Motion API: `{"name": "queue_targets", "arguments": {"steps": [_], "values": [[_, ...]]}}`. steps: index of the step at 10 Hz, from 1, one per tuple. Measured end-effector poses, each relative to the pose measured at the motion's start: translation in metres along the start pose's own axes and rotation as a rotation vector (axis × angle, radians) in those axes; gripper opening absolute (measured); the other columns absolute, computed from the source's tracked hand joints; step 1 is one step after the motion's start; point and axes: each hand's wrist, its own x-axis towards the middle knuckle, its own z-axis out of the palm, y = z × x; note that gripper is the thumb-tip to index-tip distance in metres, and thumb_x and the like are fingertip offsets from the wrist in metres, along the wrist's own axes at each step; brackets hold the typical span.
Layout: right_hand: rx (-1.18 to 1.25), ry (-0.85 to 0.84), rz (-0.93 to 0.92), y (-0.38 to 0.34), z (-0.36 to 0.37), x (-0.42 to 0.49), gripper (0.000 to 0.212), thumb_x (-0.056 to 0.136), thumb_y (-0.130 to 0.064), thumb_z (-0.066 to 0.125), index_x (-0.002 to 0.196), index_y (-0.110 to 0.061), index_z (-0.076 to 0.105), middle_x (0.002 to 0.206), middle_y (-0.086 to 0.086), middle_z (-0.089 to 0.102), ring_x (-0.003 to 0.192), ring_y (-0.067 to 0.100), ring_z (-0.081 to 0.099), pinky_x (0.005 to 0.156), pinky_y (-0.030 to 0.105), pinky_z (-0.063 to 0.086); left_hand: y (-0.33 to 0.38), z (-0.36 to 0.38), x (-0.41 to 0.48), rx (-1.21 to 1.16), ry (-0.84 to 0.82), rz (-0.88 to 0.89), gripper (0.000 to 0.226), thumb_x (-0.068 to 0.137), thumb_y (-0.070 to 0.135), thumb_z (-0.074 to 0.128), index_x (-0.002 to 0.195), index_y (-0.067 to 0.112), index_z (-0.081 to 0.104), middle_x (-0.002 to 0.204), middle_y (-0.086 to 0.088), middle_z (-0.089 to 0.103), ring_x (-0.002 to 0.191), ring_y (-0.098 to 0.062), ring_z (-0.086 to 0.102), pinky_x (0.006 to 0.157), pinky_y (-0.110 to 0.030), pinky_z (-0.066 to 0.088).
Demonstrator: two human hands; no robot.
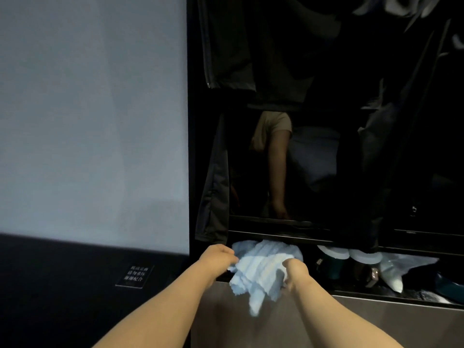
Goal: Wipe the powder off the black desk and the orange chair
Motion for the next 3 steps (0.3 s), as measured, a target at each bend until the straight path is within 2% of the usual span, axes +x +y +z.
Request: {"name": "queue_targets", "arguments": {"steps": [1, 2, 3], "values": [[0.043, -0.005, 0.026, -0.006, -0.004, -0.012, 0.040, 0.094, 0.002, 0.040, 0.133, 0.012, 0.038, 0.138, 0.031, 0.042, 0.118, 0.045, 0.048, 0.096, 0.050, 0.039, 0.007, -0.009, -0.005, 0.045, 0.012, -0.015, 0.009, 0.089, 0.016, 0.059, 0.097, 0.020, 0.058, 0.102, -0.001, 0.060, 0.099, -0.018, 0.058, 0.068, -0.025, 0.041], [0.071, -0.038, 0.065, -0.004, -0.009, -0.012, 0.042, 0.098, -0.003, 0.037, 0.139, 0.008, 0.033, 0.146, 0.027, 0.033, 0.134, 0.042, 0.033, 0.106, 0.052, 0.030, 0.010, -0.012, -0.009, 0.079, 0.003, -0.015, 0.012, 0.090, 0.020, 0.058, 0.101, 0.022, 0.057, 0.111, -0.002, 0.060, 0.109, -0.021, 0.057, 0.080, -0.031, 0.041], [0.025, -0.026, 0.043, -0.006, -0.015, -0.021, 0.048, 0.099, -0.005, 0.038, 0.145, -0.002, 0.025, 0.150, 0.023, 0.027, 0.136, 0.040, 0.027, 0.108, 0.054, 0.024, 0.011, -0.012, -0.012, 0.110, -0.014, 0.020, 0.012, 0.090, 0.020, 0.058, 0.101, 0.022, 0.057, 0.109, -0.001, 0.060, 0.104, -0.019, 0.058, 0.072, -0.027, 0.043]]}}
